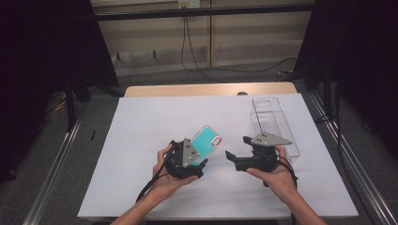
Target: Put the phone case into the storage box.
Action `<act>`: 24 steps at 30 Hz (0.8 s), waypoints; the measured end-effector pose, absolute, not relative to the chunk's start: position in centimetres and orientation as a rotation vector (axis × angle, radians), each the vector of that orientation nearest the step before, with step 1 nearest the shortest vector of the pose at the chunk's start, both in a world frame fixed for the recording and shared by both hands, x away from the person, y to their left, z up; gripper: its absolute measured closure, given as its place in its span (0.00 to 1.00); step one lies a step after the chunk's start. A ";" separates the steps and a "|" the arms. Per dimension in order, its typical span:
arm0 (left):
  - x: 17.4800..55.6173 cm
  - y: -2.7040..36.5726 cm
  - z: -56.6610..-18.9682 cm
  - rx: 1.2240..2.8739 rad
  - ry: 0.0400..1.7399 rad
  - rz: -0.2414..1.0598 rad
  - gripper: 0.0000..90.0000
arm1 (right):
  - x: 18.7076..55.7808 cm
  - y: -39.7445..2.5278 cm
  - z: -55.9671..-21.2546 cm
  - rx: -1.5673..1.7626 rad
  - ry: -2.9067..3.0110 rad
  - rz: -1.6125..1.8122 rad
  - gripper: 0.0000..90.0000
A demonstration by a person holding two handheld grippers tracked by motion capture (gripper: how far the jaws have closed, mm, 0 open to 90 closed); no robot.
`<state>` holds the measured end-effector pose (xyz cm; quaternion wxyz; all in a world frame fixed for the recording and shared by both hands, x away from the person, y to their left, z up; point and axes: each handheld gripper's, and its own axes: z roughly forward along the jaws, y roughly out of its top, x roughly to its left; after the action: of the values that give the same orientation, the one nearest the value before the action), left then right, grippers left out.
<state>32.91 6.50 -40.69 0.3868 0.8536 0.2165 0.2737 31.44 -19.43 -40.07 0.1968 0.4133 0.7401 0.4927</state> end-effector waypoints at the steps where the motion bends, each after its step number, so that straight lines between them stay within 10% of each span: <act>1: 32.9 6.4 -40.7 2.175 0.543 0.706 0.19 | 31.6 -19.4 -40.0 1.156 2.094 1.372 0.16; 24: 33.5 4.8 -41.5 2.151 0.500 0.805 0.19 | 34.0 -18.7 -38.5 1.525 2.176 1.340 0.38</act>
<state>33.55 4.80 -41.50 0.3855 0.8444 0.1964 0.3159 34.01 -18.73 -38.46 0.0831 0.5107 0.7287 0.4487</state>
